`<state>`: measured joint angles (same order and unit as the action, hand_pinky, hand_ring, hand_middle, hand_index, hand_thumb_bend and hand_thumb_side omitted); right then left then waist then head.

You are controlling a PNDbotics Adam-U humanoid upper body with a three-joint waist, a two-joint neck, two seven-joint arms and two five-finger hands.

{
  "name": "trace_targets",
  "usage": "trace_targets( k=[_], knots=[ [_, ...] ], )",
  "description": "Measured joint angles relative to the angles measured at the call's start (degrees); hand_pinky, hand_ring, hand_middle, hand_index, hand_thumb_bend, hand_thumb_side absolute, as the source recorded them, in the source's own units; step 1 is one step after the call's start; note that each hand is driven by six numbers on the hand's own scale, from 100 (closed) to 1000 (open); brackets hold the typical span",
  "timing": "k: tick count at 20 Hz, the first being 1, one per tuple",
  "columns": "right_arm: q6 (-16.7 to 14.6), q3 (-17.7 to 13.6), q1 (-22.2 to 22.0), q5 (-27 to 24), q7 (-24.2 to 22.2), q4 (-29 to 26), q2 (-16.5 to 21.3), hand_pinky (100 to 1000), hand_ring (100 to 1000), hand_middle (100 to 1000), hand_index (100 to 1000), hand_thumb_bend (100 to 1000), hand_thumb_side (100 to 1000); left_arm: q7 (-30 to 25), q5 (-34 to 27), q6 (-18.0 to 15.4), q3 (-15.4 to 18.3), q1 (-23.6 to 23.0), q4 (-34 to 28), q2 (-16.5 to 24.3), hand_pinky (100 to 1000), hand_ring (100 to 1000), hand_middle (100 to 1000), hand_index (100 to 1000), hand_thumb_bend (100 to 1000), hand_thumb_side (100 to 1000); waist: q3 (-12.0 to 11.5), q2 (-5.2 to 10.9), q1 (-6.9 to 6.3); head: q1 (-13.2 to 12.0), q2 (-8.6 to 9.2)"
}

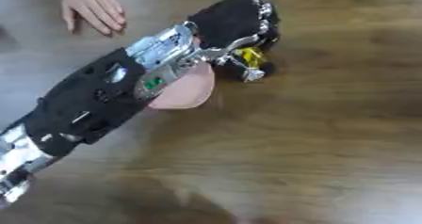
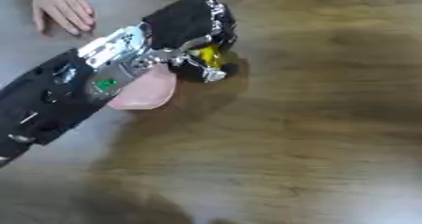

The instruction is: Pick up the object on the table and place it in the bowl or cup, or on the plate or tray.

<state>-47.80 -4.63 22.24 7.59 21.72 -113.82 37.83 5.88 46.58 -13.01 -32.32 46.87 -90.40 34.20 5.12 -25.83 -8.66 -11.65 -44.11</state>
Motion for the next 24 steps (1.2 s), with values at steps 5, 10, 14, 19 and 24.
trace_targets(
  k=[5,10,14,19,24],
  knots=[
    [-0.08,-0.02,-0.01,-1.2,-0.2,0.0,-0.41,393,530,674,694,100,1000,2.83,-0.21,0.63,3.12,0.01,-4.05,0.0,100,100,100,145,576,100,-0.76,0.37,0.0,0.0,0.0],
    [0.24,-0.08,-0.05,-2.07,-0.55,0.0,-0.44,391,528,671,696,100,1000,4.78,1.35,1.37,6.06,1.14,-9.68,-0.06,100,100,100,146,558,100,-1.03,0.99,0.2,0.01,0.59],
    [0.62,-0.37,-0.2,-2.5,-0.92,0.0,-0.44,389,527,670,701,100,1000,4.29,5.86,1.14,7.93,2.8,-13.47,0.67,100,100,100,153,548,100,-1.61,1.42,0.3,0.02,1.57],
    [1.15,-0.67,-0.64,-2.61,-1.34,0.0,-0.45,386,525,668,704,100,1000,2.32,11.76,1.52,11.28,2.5,-17.51,5.42,100,100,100,157,575,100,-2.47,1.8,0.3,0.08,2.84],
    [1.49,-0.75,-1.08,-2.61,-1.53,0.0,-0.44,383,522,666,705,100,1000,-0.23,13.63,2.49,13.43,-0.93,-19.79,11.6,100,100,100,158,593,100,-3.19,1.8,0.29,0.13,3.38]
  ],
)
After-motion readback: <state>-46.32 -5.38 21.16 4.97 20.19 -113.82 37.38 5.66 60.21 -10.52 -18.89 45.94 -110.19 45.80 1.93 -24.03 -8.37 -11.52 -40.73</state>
